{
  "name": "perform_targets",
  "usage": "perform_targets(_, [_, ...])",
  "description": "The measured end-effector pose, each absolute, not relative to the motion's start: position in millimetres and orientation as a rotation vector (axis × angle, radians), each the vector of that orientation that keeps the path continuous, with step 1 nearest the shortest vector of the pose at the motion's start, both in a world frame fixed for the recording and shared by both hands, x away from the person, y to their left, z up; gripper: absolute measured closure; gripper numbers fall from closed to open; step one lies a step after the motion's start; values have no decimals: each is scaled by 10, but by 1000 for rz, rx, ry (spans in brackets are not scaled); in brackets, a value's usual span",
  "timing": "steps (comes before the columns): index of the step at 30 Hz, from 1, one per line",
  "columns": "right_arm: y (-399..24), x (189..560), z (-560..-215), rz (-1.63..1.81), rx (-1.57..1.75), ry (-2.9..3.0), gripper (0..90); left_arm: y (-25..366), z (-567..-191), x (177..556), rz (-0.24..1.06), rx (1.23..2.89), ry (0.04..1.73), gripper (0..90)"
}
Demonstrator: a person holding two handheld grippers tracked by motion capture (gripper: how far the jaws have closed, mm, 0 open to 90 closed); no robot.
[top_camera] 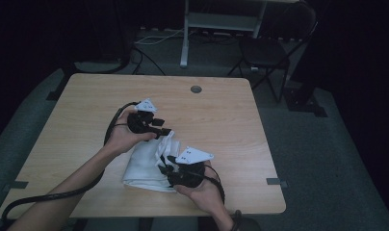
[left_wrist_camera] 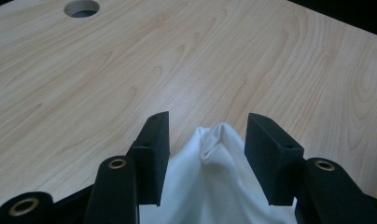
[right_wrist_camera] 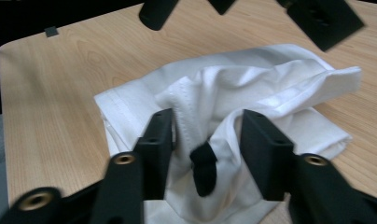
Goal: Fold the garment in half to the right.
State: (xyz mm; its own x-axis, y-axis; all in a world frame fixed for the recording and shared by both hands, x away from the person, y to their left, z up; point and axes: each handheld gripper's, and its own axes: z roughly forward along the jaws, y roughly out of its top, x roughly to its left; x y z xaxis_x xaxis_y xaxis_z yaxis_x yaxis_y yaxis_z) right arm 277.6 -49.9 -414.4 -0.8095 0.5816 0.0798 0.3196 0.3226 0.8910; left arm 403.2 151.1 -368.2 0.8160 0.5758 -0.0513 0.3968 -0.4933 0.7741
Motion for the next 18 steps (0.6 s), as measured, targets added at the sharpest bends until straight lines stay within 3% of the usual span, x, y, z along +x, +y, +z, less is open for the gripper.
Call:
perform_targets(8, [-529,2765,-4169,1476,862,2355,370,1643,-3701,4017,280,2147,734,495])
perform_targets(18, [-578,2754,-4177,1485,927,2362,282,1901,-3705,3901,299,2125,746,483])
